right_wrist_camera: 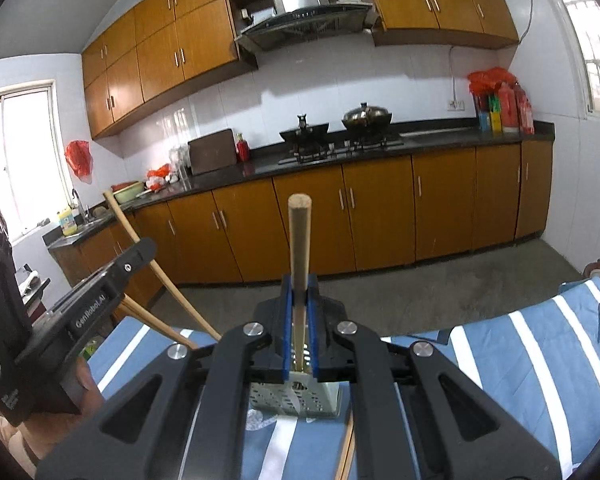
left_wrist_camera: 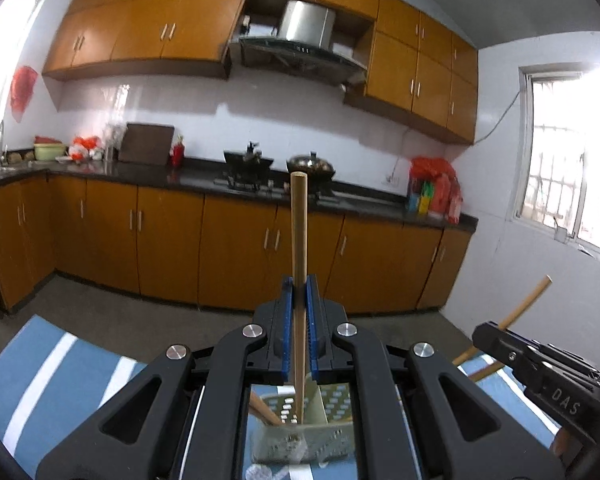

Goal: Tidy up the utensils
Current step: 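Lift the left tool's chopstick over the green holder while the right tool carries its chopstick there, then open the left tool to drop its chopstick into the holder while the right tool releases its own, then lower both tools to the table and close each on another wooden chopstick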

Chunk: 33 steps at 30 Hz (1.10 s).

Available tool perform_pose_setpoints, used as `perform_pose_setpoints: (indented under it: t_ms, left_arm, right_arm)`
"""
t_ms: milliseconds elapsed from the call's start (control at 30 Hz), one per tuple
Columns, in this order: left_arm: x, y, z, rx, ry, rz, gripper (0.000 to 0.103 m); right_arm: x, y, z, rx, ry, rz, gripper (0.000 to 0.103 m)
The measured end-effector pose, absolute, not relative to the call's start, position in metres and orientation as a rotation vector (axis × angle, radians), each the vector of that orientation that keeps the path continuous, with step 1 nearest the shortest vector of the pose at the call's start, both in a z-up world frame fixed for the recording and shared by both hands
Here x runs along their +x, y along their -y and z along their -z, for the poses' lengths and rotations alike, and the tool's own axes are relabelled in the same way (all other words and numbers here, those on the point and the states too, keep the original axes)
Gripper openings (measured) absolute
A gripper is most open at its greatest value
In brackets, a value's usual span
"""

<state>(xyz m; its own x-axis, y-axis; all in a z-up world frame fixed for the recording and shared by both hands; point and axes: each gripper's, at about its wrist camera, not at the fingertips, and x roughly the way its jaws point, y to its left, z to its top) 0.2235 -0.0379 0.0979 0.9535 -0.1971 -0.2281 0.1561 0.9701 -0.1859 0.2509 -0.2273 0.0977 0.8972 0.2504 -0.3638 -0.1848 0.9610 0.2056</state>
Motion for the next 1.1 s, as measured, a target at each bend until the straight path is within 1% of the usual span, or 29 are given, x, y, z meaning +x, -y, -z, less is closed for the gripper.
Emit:
perform_pose_setpoints:
  t_ms: [100, 133, 167, 233, 467, 600, 667, 700, 800, 867, 933, 1033, 1100]
  left_arm:
    - [0.22, 0.036, -0.099, -0.171, -0.255, 0.183, 0.009]
    - [0.218, 0.035, -0.101, -0.174, -0.254, 0.182, 0.013]
    - [0.219, 0.035, -0.104, -0.178, -0.251, 0.18, 0.022]
    - [0.214, 0.032, -0.108, -0.182, -0.24, 0.173, 0.03]
    - [0.187, 0.013, -0.123, -0.215, -0.2, 0.174, 0.033]
    - [0.159, -0.006, -0.124, -0.25, -0.176, 0.171, 0.034]
    - [0.143, -0.017, -0.113, -0.252, -0.198, 0.149, 0.034]
    - [0.14, -0.019, -0.108, -0.249, -0.214, 0.142, 0.034]
    - [0.134, -0.028, -0.072, -0.218, -0.318, 0.089, 0.034]
    - [0.137, -0.035, -0.037, -0.214, -0.431, 0.071, 0.034]
    - [0.142, -0.041, -0.005, -0.233, -0.549, 0.062, 0.034]
    - [0.142, -0.046, 0.026, -0.241, -0.645, 0.057, 0.034]
    - [0.14, -0.046, 0.038, -0.24, -0.684, 0.058, 0.034]
  right_arm:
    - [0.25, 0.225, -0.095, 0.176, -0.403, -0.225, 0.012]
    - [0.249, 0.225, -0.095, 0.176, -0.402, -0.223, 0.012]
    - [0.248, 0.225, -0.096, 0.176, -0.4, -0.221, 0.012]
    - [0.244, 0.226, -0.099, 0.176, -0.391, -0.219, 0.012]
    - [0.201, 0.235, -0.117, 0.161, -0.297, -0.2, 0.014]
    - [0.173, 0.249, -0.11, 0.168, -0.277, -0.166, 0.016]
    - [0.163, 0.257, -0.092, 0.17, -0.305, -0.134, 0.018]
    - [0.161, 0.261, -0.077, 0.166, -0.347, -0.117, 0.018]
    - [0.169, 0.268, -0.029, 0.171, -0.493, -0.096, 0.018]
    - [0.177, 0.269, 0.018, 0.185, -0.637, -0.099, 0.017]
    - [0.181, 0.263, 0.056, 0.202, -0.744, -0.122, 0.016]
    - [0.184, 0.25, 0.092, 0.204, -0.831, -0.147, 0.014]
    - [0.185, 0.245, 0.106, 0.218, -0.865, -0.161, 0.013]
